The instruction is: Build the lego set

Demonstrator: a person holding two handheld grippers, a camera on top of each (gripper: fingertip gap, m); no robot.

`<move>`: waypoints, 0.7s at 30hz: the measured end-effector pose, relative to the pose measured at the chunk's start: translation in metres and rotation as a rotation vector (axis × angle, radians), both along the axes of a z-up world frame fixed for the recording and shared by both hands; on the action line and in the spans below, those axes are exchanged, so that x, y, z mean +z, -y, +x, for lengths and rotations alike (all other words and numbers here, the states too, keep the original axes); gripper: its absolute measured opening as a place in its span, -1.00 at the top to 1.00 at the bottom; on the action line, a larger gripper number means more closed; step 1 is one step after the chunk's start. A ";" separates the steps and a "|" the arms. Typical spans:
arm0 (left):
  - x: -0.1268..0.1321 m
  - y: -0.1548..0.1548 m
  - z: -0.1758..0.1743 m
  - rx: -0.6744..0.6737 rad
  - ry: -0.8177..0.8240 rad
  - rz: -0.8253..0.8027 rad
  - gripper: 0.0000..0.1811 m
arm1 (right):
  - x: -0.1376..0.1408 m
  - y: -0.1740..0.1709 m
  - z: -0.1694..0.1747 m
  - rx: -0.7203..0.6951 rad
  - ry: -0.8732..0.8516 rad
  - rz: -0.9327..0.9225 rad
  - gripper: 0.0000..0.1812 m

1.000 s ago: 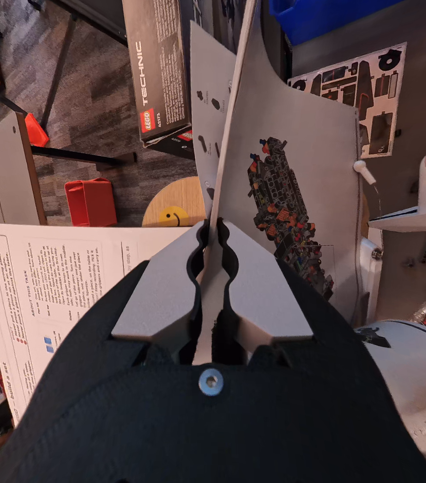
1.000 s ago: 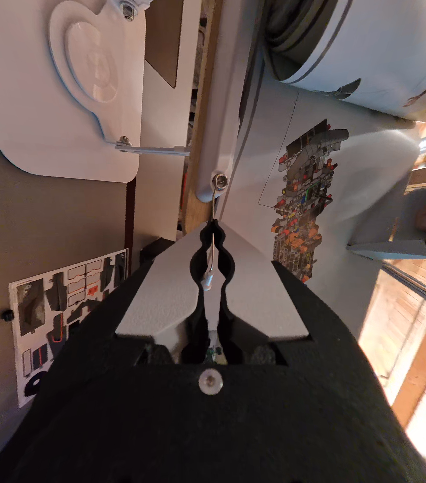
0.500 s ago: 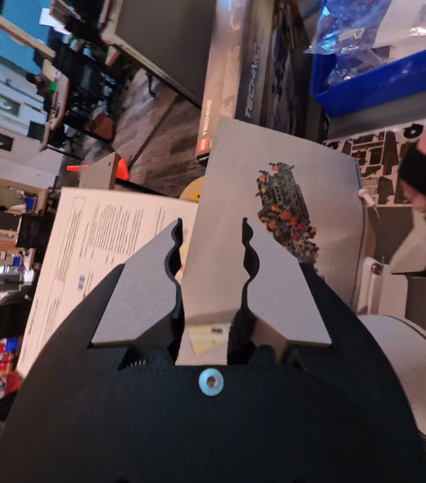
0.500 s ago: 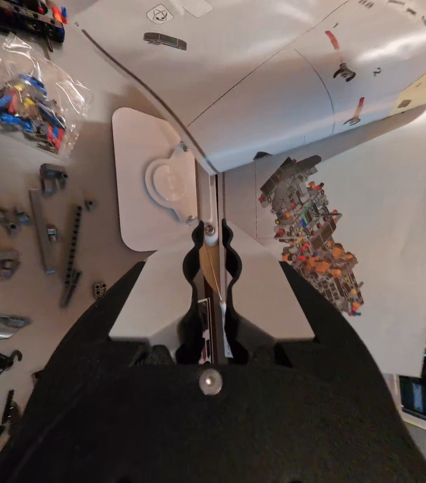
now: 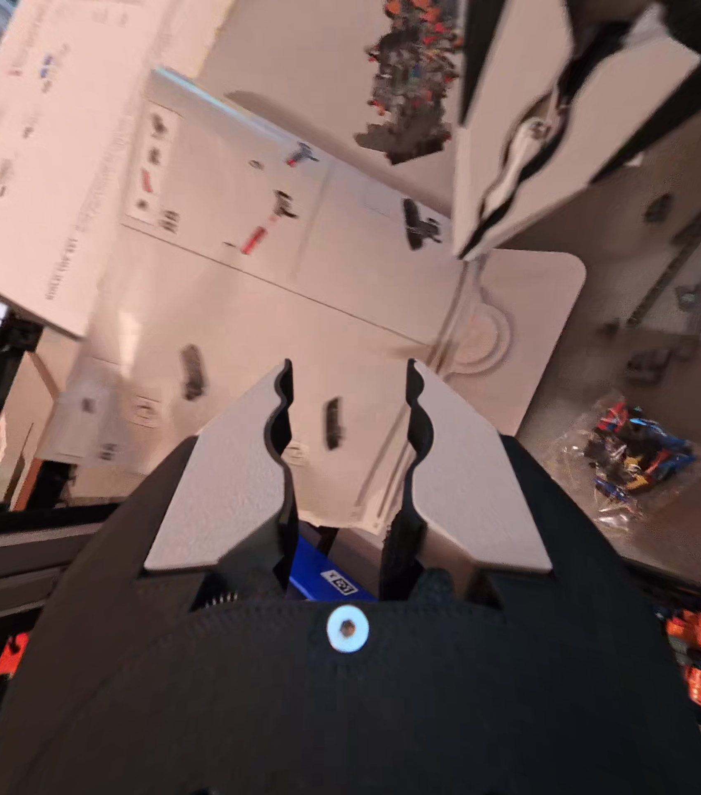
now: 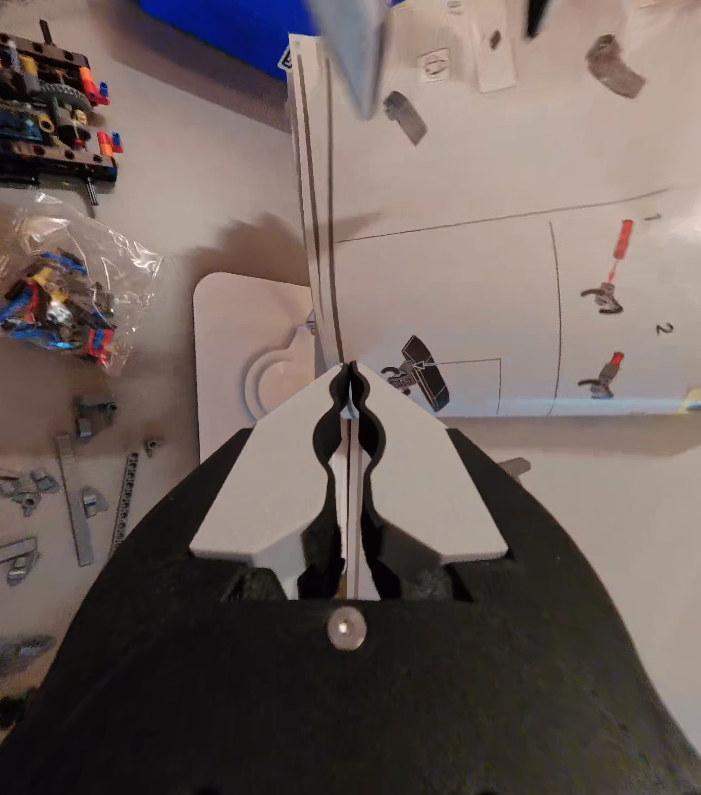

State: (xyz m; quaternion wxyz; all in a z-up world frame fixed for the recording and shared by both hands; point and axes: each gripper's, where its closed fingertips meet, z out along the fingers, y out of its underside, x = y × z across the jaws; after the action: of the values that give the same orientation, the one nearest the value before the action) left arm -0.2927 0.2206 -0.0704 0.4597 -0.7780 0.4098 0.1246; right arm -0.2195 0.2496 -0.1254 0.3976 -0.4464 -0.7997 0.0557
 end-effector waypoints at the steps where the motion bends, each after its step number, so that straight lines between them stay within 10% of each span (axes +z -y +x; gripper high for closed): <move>1: -0.007 0.002 0.001 -0.023 -0.020 0.011 0.46 | 0.000 0.001 -0.005 -0.013 0.014 -0.010 1.00; 21: -0.064 0.002 -0.057 -0.105 -0.146 0.063 0.60 | -0.012 0.003 -0.043 -0.108 0.098 -0.282 1.00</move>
State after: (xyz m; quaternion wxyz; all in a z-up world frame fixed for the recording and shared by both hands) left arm -0.3494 0.2182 -0.1343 0.4585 -0.7294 0.4785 0.1696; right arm -0.2621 0.2470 -0.1374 0.2940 -0.5422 -0.7773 0.1240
